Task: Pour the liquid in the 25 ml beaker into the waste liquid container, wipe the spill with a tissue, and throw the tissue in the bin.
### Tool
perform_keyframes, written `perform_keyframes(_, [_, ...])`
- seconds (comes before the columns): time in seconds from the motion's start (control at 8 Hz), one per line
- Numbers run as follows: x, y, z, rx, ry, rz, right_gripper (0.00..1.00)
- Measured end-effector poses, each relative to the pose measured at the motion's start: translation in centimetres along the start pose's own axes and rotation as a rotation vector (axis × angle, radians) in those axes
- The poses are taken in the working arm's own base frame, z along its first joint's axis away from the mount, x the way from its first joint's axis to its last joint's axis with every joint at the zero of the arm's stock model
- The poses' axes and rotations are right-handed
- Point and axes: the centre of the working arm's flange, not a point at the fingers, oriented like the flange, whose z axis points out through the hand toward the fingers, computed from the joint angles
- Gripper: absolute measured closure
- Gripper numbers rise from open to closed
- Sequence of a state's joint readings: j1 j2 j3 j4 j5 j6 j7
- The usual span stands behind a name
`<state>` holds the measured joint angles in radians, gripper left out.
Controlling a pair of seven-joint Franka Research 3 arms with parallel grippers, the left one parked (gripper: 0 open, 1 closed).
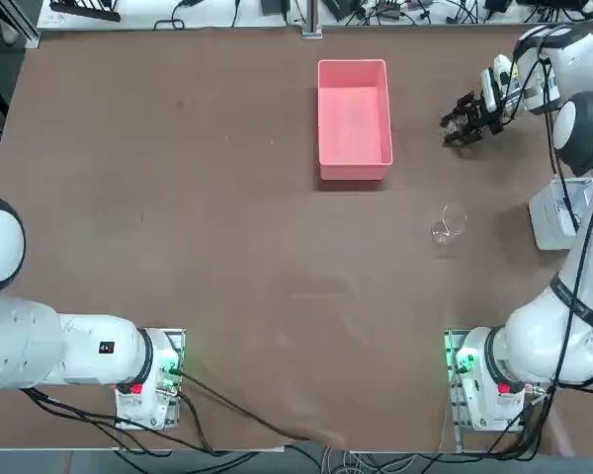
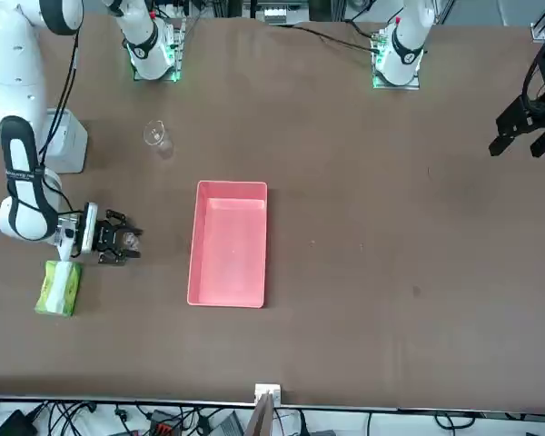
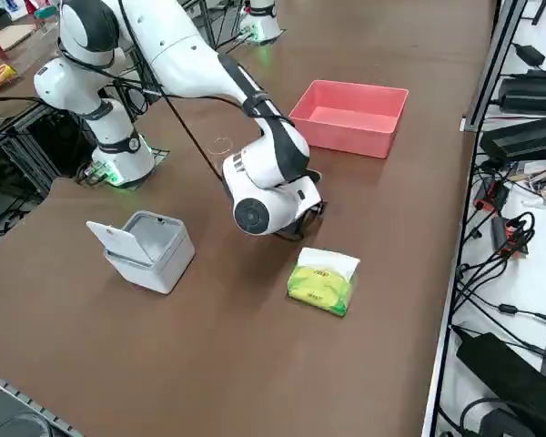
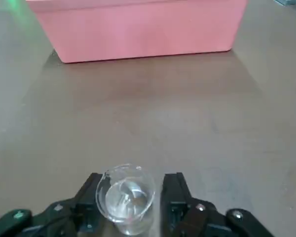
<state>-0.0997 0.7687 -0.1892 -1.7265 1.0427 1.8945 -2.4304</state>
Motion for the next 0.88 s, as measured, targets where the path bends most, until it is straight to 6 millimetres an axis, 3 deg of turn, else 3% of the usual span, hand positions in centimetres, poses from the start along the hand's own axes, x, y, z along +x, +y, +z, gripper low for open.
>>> perform_keyframes(0.25, [0.0,0.0,0.0,0.0,0.0,-0.002,0.49])
perform_keyframes(0.5, [0.5,0.3,0.4,0.002,-0.005,-0.015,0.52])
perform_keyframes(0.88, [3.4,1.8,1.4,-0.002,-0.034,-0.06,0.52])
